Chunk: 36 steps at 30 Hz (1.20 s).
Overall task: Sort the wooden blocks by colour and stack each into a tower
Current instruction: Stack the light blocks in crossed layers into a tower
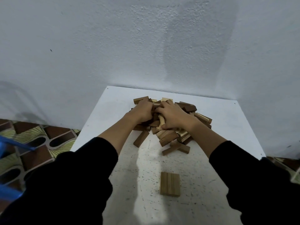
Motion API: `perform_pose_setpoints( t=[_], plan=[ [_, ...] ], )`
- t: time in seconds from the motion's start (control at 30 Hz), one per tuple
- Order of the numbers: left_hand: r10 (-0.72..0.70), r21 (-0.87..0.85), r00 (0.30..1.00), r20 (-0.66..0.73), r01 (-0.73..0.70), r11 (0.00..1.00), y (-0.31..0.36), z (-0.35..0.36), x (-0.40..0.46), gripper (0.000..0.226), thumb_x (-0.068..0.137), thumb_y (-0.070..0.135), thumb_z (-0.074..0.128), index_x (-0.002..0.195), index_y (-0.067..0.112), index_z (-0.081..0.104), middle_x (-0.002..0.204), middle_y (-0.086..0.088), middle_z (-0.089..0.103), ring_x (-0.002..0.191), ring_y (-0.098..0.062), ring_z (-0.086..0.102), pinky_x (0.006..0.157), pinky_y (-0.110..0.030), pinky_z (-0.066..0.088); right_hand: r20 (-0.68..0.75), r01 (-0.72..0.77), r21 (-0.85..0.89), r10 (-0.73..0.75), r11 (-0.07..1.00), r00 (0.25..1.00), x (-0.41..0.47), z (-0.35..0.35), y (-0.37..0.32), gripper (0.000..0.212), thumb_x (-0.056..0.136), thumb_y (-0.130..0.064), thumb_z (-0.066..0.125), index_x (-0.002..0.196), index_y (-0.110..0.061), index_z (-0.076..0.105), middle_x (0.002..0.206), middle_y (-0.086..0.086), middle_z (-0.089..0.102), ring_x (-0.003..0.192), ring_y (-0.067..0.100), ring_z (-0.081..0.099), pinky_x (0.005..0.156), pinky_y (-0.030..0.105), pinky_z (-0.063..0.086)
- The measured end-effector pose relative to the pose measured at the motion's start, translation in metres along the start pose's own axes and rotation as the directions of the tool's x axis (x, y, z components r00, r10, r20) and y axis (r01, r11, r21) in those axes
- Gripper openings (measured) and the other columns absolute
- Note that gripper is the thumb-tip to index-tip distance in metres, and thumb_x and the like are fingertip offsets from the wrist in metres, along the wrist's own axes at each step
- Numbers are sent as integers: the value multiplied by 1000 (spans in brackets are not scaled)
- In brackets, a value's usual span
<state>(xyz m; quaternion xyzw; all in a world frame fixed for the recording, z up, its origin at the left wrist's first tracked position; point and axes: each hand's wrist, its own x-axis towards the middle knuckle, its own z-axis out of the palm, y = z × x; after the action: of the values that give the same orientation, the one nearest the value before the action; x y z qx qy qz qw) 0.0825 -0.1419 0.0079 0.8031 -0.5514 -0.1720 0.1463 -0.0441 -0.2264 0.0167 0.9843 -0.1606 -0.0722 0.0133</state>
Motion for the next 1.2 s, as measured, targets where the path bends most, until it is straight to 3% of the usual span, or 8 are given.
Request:
perform_pose_setpoints(
  t=[0.2, 0.37, 0.5, 0.63, 0.83, 1.03, 1.13, 1.2],
  plan=[
    [-13, 44, 1000, 11, 12, 999, 0, 0, -1, 6, 88, 10, 52, 93, 12, 49, 121, -19, 44, 111, -35, 45, 89, -46, 44, -14, -9, 78, 10, 997, 1000, 2, 0, 1, 67, 72, -41, 74, 127, -14, 48, 124, 10, 38, 118, 29, 36, 95, 40, 36],
    [-48, 181, 990, 129, 24, 983, 0, -1, -8, 41, 85, 9, 58, 124, 11, 45, 132, -18, 31, 124, -36, 30, 99, -53, 39, -39, -4, 218, 13, 976, 999, 2, 1, 4, 65, 64, -37, 82, 115, -9, 52, 115, 9, 34, 105, 25, 41, 89, 40, 44],
    [-51, 238, 993, 108, 24, 971, -2, 2, -14, 48, 83, 6, 63, 127, 9, 43, 134, -19, 28, 125, -38, 29, 98, -51, 39, -28, -15, 265, 23, 964, 999, 1, 1, 5, 57, 66, -37, 81, 106, -8, 53, 113, 6, 34, 103, 23, 40, 90, 41, 44],
    [5, 187, 999, 44, -14, 982, -12, 5, -14, 38, 89, 13, 58, 124, 9, 46, 126, -20, 34, 116, -41, 38, 95, -51, 41, 16, -9, 199, 6, 980, 1000, -1, 2, 7, 57, 71, -36, 78, 113, -9, 50, 117, 8, 38, 109, 23, 37, 91, 41, 42],
    [8, 24, 1000, 29, -9, 1000, -15, -3, -22, 82, 65, 15, 84, 135, 9, 42, 133, -20, 36, 122, -37, 38, 100, -44, 41, 0, -7, 256, 7, 967, 1000, -1, -2, 7, 54, 77, -16, 73, 124, -7, 50, 120, 8, 42, 110, 23, 42, 92, 34, 41],
    [-68, -251, 989, -129, 34, 967, -14, -3, -33, 62, 71, 6, 79, 121, 4, 44, 121, -13, 52, 103, -24, 50, 78, -28, 40, -65, 5, 324, 17, 946, 998, -3, -8, 2, 57, 77, -6, 70, 130, -7, 49, 120, 7, 41, 107, 23, 47, 88, 35, 44],
    [-172, -505, 980, -101, 98, 858, -11, -1, -40, 54, 77, -4, 68, 121, 5, 38, 108, -12, 53, 92, -22, 52, 75, -34, 48, -118, 3, 360, 43, 933, 992, -3, -13, -1, 57, 78, -2, 68, 132, -6, 48, 122, 8, 40, 108, 24, 47, 88, 40, 44],
    [-219, -669, 975, -44, 134, 731, -8, 2, -44, 47, 79, -10, 61, 116, 9, 37, 99, -9, 52, 83, -22, 57, 73, -37, 56, -141, 17, 372, 39, 928, 989, -2, -15, -2, 59, 77, -1, 69, 132, -5, 48, 123, 9, 41, 109, 25, 47, 89, 37, 43]
  ],
)
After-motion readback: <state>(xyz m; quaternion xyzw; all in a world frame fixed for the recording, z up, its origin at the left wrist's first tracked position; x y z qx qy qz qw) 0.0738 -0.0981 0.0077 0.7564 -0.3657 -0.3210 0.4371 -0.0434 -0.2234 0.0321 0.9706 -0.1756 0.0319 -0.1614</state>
